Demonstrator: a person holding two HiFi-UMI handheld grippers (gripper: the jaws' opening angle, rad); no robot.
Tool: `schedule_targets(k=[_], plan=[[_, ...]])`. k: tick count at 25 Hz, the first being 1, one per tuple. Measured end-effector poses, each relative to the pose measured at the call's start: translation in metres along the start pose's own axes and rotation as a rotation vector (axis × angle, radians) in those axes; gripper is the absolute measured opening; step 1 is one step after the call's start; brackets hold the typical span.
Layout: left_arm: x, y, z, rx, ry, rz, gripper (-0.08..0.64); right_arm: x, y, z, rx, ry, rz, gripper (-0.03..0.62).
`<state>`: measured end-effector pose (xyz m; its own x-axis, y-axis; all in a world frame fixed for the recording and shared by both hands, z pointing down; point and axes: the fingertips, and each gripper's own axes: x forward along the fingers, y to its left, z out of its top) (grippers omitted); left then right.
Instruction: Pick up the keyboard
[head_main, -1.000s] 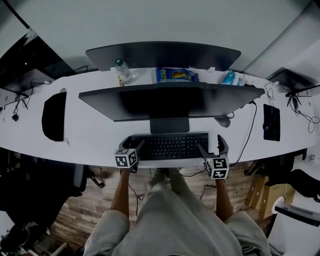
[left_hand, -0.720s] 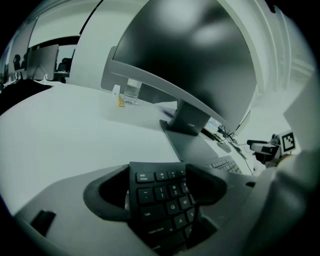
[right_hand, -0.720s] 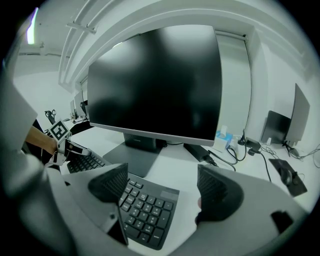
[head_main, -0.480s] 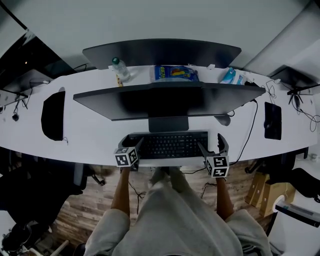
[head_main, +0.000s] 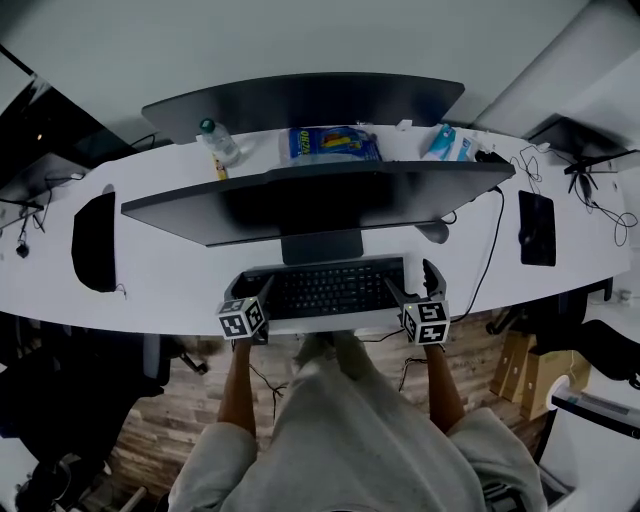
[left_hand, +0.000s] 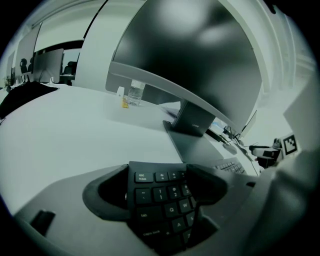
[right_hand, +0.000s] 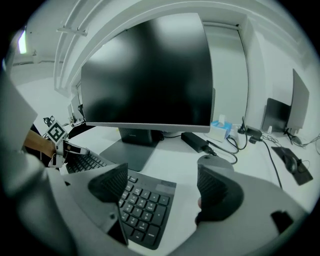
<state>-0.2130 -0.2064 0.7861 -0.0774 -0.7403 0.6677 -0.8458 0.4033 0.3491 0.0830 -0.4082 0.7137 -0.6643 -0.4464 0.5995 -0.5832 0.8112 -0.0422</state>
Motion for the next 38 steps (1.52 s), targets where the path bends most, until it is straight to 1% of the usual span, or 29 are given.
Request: schedule_targets(k=[5,10,16,21,24,30,34,38], plan=[[0.000,-0.001,0.000,0.002,-0.002,0.004,0.336,0.017,0.000,-0.027,0.090,0.062,0.039,0.430],[0.001,-0.002,0.000,0.002,-0.002,0.005,0.336,0.033,0.004,-0.052,0.137,0.130,0.085,0.430],[0.000,-0.002,-0.001,0.004,-0.004,0.006,0.336,0.041,0.010,-0.072,0.174,0.179,0.108,0.431],[0.002,-0.002,-0.001,0.004,-0.004,0.007,0.336,0.044,0.015,-0.076,0.181,0.190,0.118,0.430],[0.001,-0.002,-0.002,0.005,-0.002,0.009,0.336,0.043,0.017,-0.078,0.189,0.193,0.123,0.411],[0.002,-0.002,-0.002,0.005,-0.004,0.003,0.336,0.043,0.017,-0.077,0.199,0.185,0.118,0.408],[0.001,-0.001,-0.003,0.004,-0.003,0.003,0.336,0.043,0.022,-0.077,0.214,0.177,0.125,0.376],[0.001,-0.001,-0.003,0.005,-0.004,0.005,0.336,0.044,0.022,-0.077,0.226,0.174,0.118,0.368]])
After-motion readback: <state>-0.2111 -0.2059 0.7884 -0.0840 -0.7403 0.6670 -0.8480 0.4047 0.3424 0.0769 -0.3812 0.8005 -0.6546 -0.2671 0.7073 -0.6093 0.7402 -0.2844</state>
